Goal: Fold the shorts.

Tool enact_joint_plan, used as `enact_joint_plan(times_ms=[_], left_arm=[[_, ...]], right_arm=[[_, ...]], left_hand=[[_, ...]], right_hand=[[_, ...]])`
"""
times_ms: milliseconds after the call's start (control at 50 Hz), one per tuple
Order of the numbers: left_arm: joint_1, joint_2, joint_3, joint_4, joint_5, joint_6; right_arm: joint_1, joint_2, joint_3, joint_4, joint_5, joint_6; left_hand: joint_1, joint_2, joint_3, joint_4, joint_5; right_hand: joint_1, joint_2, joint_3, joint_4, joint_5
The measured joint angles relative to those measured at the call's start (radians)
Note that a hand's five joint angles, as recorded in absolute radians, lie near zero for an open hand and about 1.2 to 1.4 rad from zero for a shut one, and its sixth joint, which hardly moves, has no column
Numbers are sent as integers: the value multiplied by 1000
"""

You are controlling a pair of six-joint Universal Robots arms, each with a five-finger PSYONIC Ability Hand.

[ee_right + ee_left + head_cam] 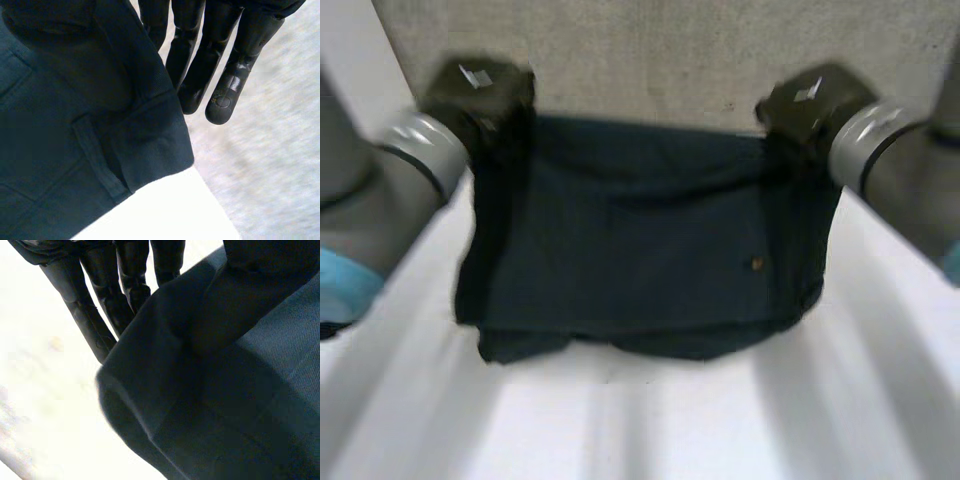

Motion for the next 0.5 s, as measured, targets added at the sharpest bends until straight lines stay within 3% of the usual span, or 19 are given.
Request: enact_joint_plan(times_ms=[60,160,240,260,500], left_arm=[[-18,-125,34,-32,-4,23],[-46,-298,110,-87,-11,61],[-62,-365,140,-110,-16,71],[-69,-373,137,-115,-20,71],[-77,-227,-77,-29,-18,60]], right_arm=[[2,65,23,-6,-6,6],[0,159,41,-28,-20,30],[-5,219,53,-45,-29,77],[-7,237,68,-55,-32,107],[-35,152,284,-200,-87,179]], left_hand=[[0,-14,-12,-18,0],[-513,-524,-507,-517,-469],[-513,-524,-507,-517,-469],[-849,-884,-872,-887,-842],[-754,-812,-812,-814,-764]], right_hand=[[7,0,0,0,0],[7,0,0,0,0],[7,0,0,0,0],[7,0,0,0,9],[7,0,0,0,13]])
